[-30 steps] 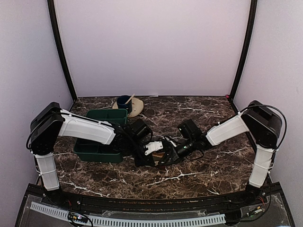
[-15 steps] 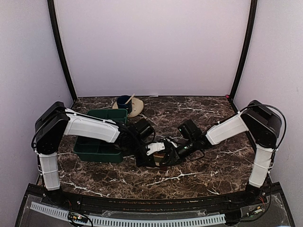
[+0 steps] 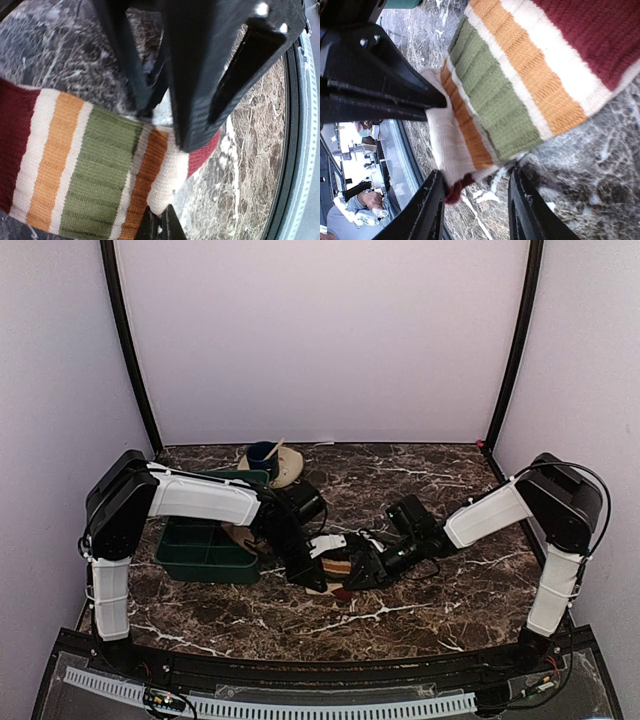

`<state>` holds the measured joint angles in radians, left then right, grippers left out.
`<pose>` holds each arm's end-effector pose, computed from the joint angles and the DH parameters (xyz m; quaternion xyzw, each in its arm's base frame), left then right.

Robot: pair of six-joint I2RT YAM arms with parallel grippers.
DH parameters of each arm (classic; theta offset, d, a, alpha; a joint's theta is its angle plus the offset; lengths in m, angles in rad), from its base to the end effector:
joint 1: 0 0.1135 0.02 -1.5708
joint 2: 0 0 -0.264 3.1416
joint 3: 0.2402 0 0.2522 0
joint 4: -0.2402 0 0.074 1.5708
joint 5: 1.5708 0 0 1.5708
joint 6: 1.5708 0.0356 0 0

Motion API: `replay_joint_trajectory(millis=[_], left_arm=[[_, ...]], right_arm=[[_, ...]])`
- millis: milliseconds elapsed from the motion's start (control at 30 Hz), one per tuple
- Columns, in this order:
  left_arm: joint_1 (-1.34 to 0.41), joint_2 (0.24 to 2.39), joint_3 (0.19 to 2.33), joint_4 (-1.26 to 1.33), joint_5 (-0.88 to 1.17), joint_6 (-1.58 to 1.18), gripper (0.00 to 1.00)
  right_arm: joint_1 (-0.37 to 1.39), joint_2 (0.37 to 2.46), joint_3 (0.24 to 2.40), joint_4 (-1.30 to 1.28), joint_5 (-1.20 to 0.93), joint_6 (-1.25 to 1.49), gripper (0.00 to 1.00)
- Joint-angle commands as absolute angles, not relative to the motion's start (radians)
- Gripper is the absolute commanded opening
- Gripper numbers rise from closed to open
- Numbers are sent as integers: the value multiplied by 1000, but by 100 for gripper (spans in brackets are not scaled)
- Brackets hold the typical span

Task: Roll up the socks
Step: Roll the sock at the center of the board.

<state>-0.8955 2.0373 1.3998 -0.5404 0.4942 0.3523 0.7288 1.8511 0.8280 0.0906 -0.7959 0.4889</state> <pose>0.2441 -0.3318 0.1544 0.5943 0.7439 -0.2819 0.1180 0.2298 0.2392 0.1099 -0.2255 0.8545 0.4673 0.0268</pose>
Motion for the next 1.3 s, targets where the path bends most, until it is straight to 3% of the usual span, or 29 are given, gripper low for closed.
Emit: replay_joint_trajectory(millis=[0, 367, 633, 867, 1267], left_arm=[[-877, 2051, 1433, -619, 544, 340, 0], [-861, 2083, 1471, -664, 609, 333, 0], [-842, 2120, 1516, -707, 668, 335, 0], [-839, 2171, 1565, -759, 701, 340, 0], [-818, 2238, 1609, -820, 733, 343, 0]], right_arm=[[718, 1823, 800, 118, -766, 493, 41], [712, 1747, 727, 153, -683, 526, 41], [733, 1555, 599, 204, -455, 533, 36], [880, 1396, 596, 98, -131, 407, 34], [1196, 1313, 624, 32, 297, 173, 37]])
